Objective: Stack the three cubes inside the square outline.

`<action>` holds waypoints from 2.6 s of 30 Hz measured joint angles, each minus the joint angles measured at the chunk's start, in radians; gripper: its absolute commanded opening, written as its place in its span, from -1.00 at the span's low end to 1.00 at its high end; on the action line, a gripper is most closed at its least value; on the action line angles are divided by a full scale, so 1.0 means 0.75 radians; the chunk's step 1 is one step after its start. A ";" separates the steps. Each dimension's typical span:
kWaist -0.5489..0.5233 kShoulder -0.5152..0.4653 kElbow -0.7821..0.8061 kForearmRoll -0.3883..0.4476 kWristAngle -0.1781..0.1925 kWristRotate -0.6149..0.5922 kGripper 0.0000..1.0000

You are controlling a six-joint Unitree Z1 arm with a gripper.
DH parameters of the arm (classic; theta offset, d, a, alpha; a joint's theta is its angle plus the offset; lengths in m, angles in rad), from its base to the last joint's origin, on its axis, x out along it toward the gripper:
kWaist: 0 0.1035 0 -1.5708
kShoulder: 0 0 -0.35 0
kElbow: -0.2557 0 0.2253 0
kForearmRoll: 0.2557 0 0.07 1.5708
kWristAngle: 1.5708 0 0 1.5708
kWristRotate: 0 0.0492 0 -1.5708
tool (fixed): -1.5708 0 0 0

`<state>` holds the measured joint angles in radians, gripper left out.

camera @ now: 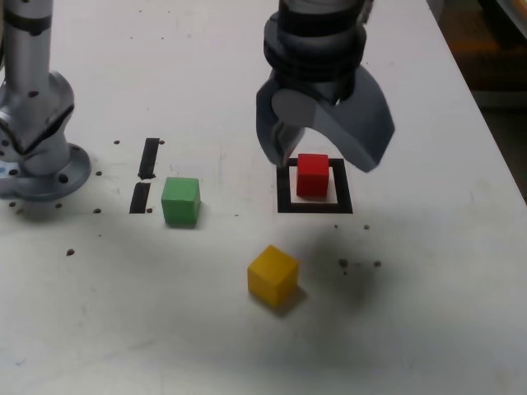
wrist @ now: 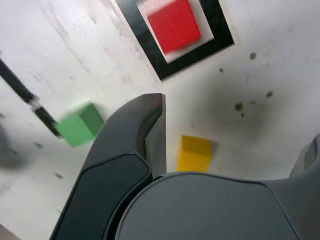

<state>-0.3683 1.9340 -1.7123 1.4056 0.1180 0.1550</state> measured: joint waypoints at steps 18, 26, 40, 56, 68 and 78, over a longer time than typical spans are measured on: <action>-0.346 0.162 0.057 -0.021 -0.054 -0.125 0.99; -0.351 0.225 0.131 -0.116 -0.087 -0.126 0.93; -0.347 0.247 0.182 -0.207 -0.069 -0.125 -0.31; -0.343 0.247 0.208 -0.245 -0.074 -0.123 -0.54; -0.227 0.140 0.023 0.084 -0.096 -0.248 -0.66; 0.024 0.049 -0.122 0.194 -0.068 -0.417 -0.80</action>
<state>-0.3504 1.9706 -1.8035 1.5515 0.0672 -0.1577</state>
